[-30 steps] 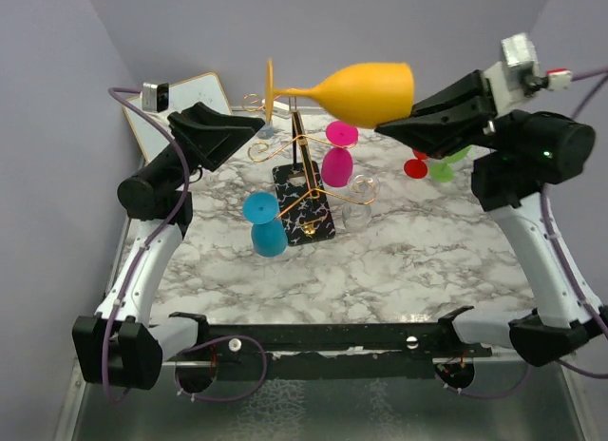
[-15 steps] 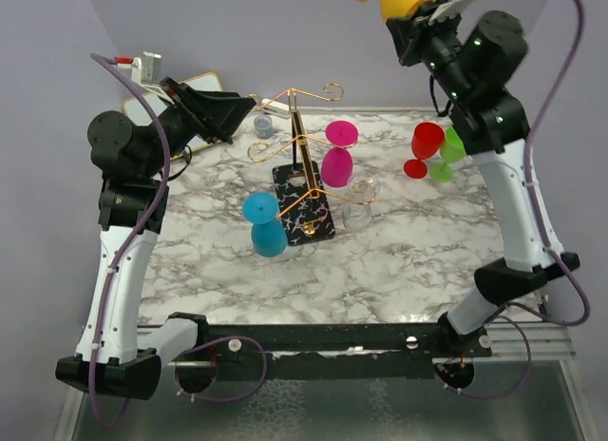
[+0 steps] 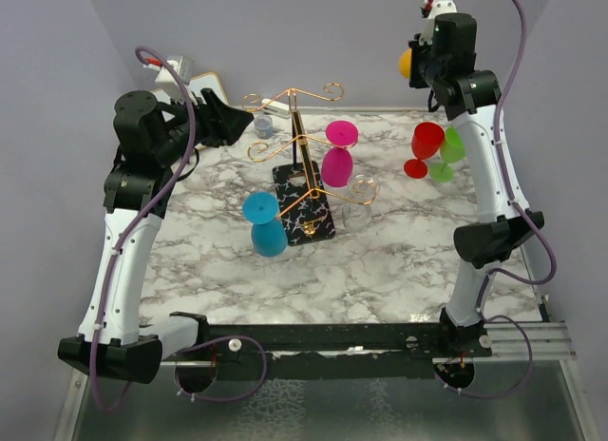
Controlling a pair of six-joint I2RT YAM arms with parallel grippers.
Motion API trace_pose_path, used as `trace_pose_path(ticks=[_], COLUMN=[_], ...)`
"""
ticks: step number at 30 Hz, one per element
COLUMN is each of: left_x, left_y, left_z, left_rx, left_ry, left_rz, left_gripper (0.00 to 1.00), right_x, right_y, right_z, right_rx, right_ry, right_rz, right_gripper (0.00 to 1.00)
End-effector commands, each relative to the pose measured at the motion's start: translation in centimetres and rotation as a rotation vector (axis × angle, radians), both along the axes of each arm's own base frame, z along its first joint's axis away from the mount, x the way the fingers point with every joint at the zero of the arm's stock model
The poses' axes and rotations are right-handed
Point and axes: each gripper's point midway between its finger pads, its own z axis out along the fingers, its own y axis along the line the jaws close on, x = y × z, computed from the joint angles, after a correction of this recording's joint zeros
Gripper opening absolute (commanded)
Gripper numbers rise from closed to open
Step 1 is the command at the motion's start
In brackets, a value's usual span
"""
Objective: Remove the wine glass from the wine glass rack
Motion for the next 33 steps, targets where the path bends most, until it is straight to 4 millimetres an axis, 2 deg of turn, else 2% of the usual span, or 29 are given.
trace_pose_path(ticks=[1, 7, 11, 15, 20, 33], left_x=[0.1, 0.5, 0.5, 0.5, 0.6, 0.8], left_y=[0.0, -0.4, -0.5, -0.6, -0.8, -1.2], left_z=[0.0, -0.6, -0.5, -0.8, -1.1, -2.2], left_rx=[0.041, 0.057, 0.060, 0.062, 0.063, 0.071], left_ry=[0.002, 0.025, 0.024, 0.029, 0.034, 0.055], left_rz=[0.008, -0.006, -0.007, -0.011, -0.017, -0.034], left_gripper=[0.50, 0.48, 0.48, 0.48, 0.48, 0.48], right_x=[-0.5, -1.0, -1.2, -1.4, -1.6, -2.5], right_y=[-0.5, 1.5, 1.7, 1.6, 1.7, 2.2], right_z=[-2.3, -8.2, -11.6, -14.1, -16.3, -19.6], right_rx=[0.010, 0.016, 0.001, -0.014, -0.030, -0.041], right_ry=[0.096, 0.287, 0.388, 0.456, 0.517, 0.613], right_rz=[0.029, 0.138, 0.148, 0.147, 0.149, 0.182], right_gripper=[0.02, 0.02, 0.02, 0.02, 0.02, 0.02])
